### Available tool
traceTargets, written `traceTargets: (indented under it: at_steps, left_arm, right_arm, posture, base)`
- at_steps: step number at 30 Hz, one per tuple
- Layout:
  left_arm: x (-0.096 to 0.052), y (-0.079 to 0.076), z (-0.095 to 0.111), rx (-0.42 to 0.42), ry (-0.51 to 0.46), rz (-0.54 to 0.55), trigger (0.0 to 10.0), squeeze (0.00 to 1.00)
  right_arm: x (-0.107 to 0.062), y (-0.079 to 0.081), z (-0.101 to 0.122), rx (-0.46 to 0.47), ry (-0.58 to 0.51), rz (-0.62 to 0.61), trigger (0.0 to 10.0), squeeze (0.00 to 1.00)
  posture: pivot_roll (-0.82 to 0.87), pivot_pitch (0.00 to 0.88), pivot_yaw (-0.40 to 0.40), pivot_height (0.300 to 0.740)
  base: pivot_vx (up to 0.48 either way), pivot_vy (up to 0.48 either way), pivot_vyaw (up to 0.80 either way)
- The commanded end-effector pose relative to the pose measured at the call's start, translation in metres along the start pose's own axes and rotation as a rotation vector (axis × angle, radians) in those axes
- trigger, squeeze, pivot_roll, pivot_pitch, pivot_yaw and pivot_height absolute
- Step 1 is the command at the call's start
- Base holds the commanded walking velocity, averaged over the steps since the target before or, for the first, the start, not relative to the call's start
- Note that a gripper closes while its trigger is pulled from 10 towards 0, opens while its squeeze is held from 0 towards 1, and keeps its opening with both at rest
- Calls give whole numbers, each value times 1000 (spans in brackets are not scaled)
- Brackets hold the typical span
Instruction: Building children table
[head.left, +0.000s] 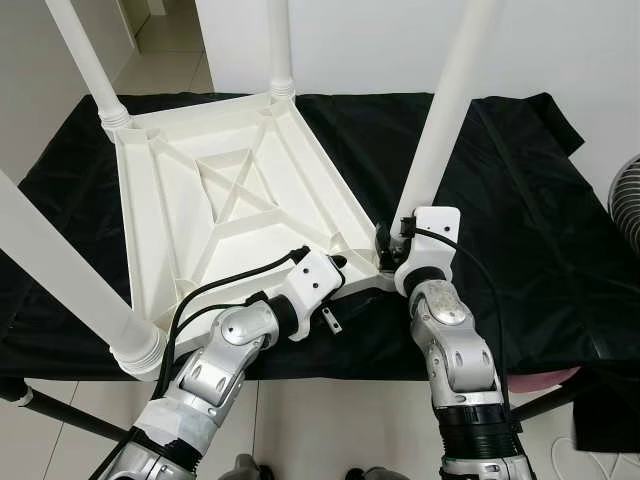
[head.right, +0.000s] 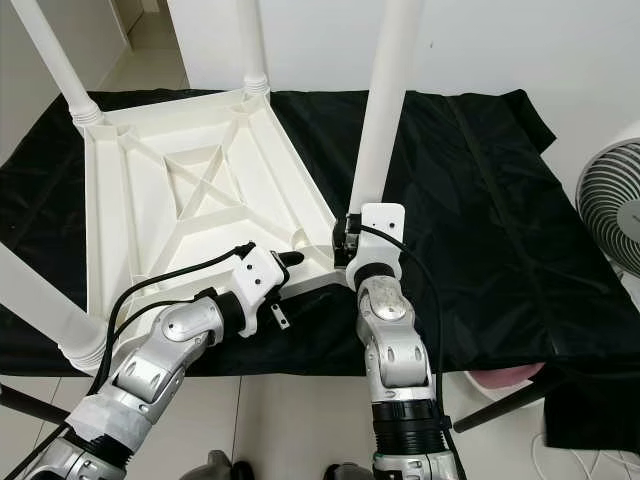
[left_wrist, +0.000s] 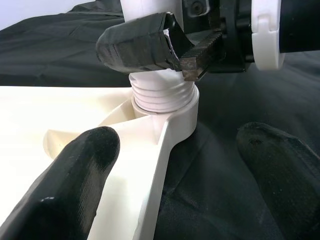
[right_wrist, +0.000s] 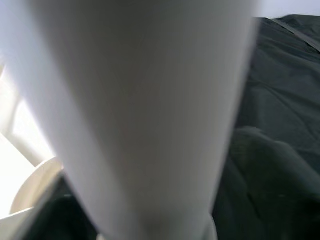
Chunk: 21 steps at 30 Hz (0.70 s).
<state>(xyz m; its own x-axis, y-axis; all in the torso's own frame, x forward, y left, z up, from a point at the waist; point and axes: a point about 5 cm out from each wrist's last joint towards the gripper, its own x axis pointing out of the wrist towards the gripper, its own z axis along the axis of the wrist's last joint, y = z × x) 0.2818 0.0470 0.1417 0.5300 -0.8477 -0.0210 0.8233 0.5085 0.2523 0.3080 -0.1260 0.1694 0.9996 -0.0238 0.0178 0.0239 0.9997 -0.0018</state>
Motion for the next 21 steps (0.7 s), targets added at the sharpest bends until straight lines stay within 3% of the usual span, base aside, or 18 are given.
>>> traceTargets:
  at_steps: [1, 6, 7, 8, 15, 21]
  left_arm:
    - [-2, -3, -5, 4, 16, -12, 10000, 0]
    - [-2, -2, -5, 2, 15, -3, 10000, 0]
    - [-2, -2, -4, -1, 13, 1, 10000, 0]
    - [-2, -2, -4, -4, 11, 4, 10000, 0]
    - [-3, -3, -5, -1, 16, -2, 10000, 0]
    - [-3, -2, -4, 2, 15, -6, 10000, 0]
  right_arm:
    - [-1, -4, 0, 8, 6, 2, 10000, 1000]
    - [0, -2, -1, 24, 8, 106, 10000, 1000]
    - [0, -2, 0, 26, 6, 142, 10000, 714]
    - [0, -1, 1, 24, 3, 207, 10000, 0]
    - [-1, -4, 4, -19, -12, 347, 10000, 0]
    - [7, -25, 9, -139, -67, 510, 10000, 0]
  posture:
    - [-111, 56, 18, 740]
    - [-107, 65, 16, 740]
    - [-105, 68, 16, 740]
    - [-105, 68, 16, 740]
    - [-104, 71, 16, 740]
    - [-114, 76, 28, 740]
  base:
    - [0, 0, 0]
    - [0, 0, 0]
    - [0, 0, 0]
    - [0, 0, 0]
    - [0, 0, 0]
    - [0, 0, 0]
